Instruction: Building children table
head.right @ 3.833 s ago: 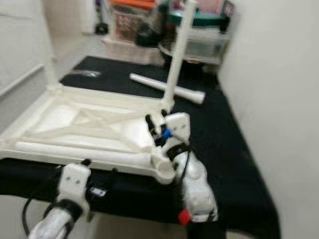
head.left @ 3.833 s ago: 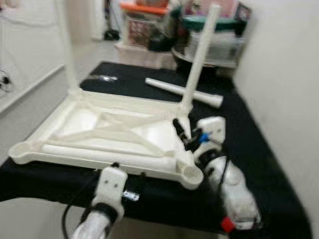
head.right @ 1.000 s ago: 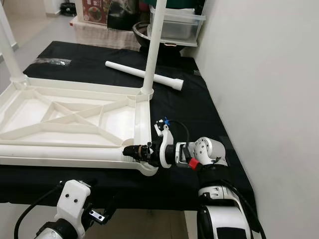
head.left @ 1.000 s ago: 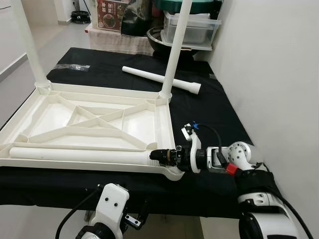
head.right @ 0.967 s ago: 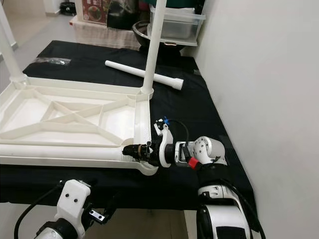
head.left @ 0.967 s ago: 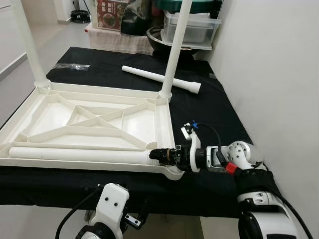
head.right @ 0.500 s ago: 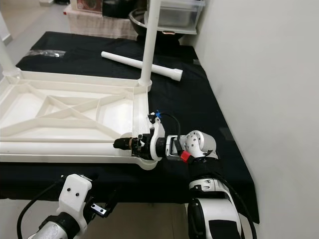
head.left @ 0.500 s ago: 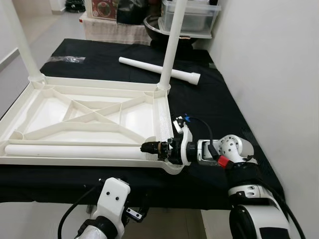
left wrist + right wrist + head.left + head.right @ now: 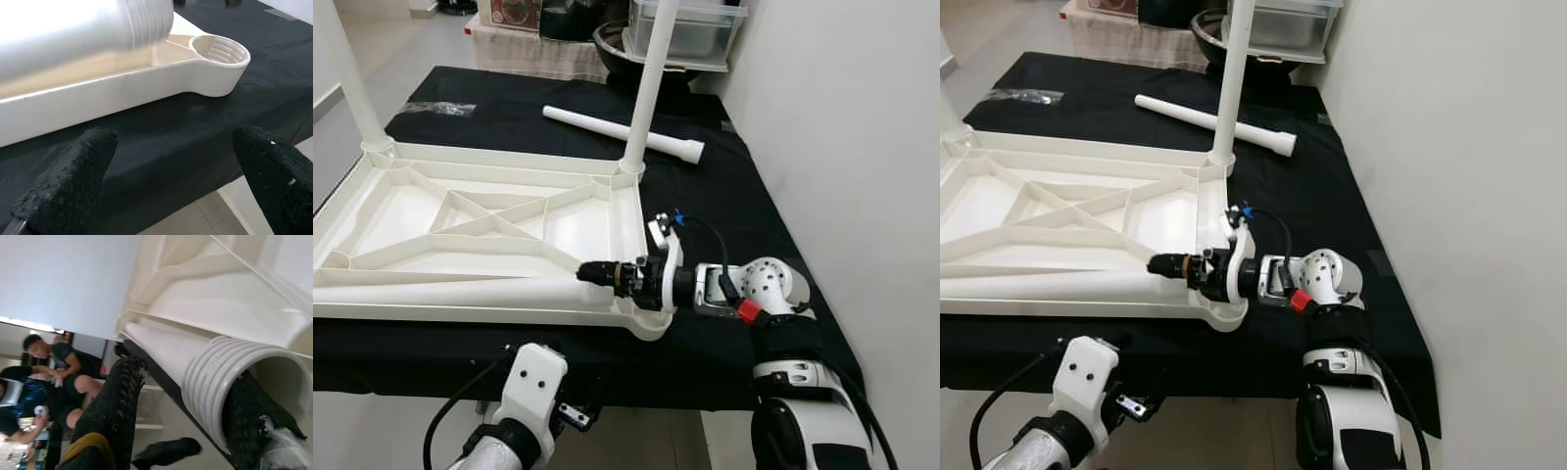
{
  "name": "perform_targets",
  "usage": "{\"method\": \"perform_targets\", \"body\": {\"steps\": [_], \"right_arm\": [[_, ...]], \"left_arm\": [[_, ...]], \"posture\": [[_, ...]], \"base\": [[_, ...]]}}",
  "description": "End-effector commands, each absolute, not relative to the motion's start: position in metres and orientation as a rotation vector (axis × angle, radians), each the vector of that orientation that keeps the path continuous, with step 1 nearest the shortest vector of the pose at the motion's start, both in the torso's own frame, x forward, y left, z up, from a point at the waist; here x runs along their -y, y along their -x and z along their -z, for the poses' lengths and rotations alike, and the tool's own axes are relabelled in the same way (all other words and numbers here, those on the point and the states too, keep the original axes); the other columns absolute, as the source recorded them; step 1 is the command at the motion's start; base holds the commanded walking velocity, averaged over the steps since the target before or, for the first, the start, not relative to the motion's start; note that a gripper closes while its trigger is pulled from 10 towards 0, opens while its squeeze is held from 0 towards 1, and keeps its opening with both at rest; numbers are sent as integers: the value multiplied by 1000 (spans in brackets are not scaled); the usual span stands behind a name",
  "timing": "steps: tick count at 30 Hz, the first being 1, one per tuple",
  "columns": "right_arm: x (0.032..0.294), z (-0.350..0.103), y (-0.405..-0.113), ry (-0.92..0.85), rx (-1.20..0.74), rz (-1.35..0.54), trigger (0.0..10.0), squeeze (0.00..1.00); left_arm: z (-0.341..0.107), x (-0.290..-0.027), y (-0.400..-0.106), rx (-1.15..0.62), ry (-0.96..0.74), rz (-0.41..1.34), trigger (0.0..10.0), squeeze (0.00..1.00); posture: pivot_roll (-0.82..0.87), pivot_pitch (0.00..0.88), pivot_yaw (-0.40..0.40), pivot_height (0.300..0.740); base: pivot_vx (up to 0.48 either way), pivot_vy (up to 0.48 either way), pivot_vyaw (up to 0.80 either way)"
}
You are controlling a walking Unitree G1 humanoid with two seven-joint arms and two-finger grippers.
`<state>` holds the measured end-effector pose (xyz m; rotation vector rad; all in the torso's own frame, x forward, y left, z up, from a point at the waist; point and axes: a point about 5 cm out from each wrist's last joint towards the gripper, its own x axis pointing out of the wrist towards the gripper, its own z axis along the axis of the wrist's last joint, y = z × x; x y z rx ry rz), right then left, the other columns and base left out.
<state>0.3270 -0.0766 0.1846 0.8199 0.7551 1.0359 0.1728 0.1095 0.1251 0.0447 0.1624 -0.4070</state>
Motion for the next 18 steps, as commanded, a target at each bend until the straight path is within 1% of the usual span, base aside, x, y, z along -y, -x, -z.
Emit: {"method": "perform_targets", "body": {"steps": [1,5,6,7,8,9,18], "right_arm": [[73,-192,-324,-822,-741,-1090,10000,0],[72,-192,-324,-813,-747,-1094,10000,0],[72,-189,-322,-792,-760,-1097,8706,0],[71,-187,-319,-774,-772,-1107,3922,0],[71,-187,-319,-774,-772,-1107,3922,0],[71,-186,-318,-762,-778,-1111,0,0],[72,-185,-320,-740,-781,-1093,0,0]], "left_arm": [[-120,-108,-171,-190,-33,410,10000,0],[-120,-108,-171,-193,-35,409,10000,0],[-120,-107,-171,-194,-34,410,10000,0],[-119,-106,-171,-194,-33,411,10000,0],[-119,-106,-171,-194,-33,411,10000,0],[-119,-106,-170,-194,-33,411,10000,0],[-117,-106,-171,-196,-30,406,10000,0]], "posture": [[53,137,-153,740],[53,137,-153,740],[57,123,-159,740],[59,120,-158,740],[59,120,-158,740],[59,120,-158,740],[58,97,-161,740]], "base": [[0,0,0],[0,0,0],[0,0,0],[0,0,0],[0,0,0],[0,0,0],[0,0,0]]}}
